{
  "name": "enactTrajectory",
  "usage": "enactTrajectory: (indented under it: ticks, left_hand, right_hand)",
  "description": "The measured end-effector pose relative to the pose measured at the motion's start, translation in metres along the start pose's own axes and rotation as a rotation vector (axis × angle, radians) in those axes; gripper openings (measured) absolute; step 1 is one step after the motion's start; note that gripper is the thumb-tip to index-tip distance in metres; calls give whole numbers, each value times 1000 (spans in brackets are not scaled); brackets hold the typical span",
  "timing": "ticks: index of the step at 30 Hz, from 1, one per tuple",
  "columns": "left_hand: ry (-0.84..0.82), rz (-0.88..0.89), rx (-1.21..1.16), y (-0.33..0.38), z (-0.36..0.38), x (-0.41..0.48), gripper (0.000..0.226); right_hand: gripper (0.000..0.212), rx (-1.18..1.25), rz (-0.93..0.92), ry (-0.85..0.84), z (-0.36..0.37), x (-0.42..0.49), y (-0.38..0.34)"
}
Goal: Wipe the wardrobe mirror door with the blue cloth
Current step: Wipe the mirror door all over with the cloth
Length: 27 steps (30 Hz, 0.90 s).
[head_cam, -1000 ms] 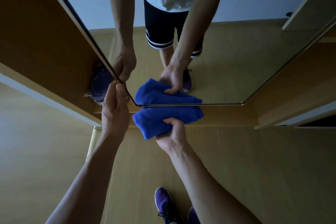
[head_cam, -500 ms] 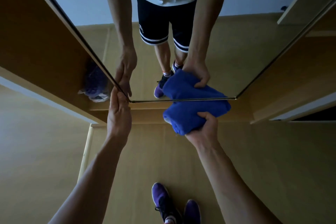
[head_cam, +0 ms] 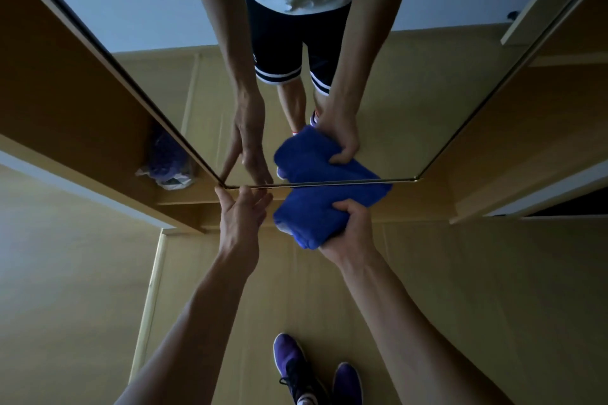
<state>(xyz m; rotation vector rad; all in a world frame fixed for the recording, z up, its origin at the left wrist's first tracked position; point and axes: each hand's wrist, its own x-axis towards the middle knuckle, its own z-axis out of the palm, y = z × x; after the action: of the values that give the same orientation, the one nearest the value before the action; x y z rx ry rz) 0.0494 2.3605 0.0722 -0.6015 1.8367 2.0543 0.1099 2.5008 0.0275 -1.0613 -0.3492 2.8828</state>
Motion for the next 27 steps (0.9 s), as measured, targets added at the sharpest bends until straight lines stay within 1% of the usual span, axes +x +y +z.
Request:
enactTrajectory:
  ticks: [2,4,6,9,10,12,15,18,20,22,25,27]
  left_hand:
    - [23,-6,-70,6,4,0,70]
    - [52,-47,-172,5,6,5,57]
    - [33,-104,-230,0,7,6,45]
    - [-31,-128,-182,-9,19,-3,24]
    - [-40,-132,-149,-10,26,-6,17]
    - [-73,-146,-109,-9,40,-9,10]
    - [-86,-179,-104,-11,53,-6,15]
    - [-74,-177,-159,-13,59,-3,24]
    - [-47,-195,-215,-14,62,-3,29]
    - [-37,-190,-215,-13,65,-5,29]
    - [-10,-184,-234,-14,70,-6,28]
    - [2,-176,-268,-16,70,-5,34]
  right_hand:
    - [62,2,-50,20,-9,-3,-20]
    - [59,7,-98,33,-19,-6,-41]
    - [55,65,-146,48,-30,-9,-57]
    - [59,121,-189,11,-37,-7,-60]
    - [59,91,-182,0,-35,-5,-55]
    - [62,-3,-139,-18,-28,-4,-43]
    - [61,-53,-103,-47,-19,-3,-34]
    - [59,-50,-123,1,-24,-4,-46]
    - [60,-20,-148,48,-32,-5,-61]
    - [59,-7,-194,71,-40,-8,-76]
    - [56,24,-283,53,-44,-13,-90]
    - [58,23,-308,35,-46,-14,-94]
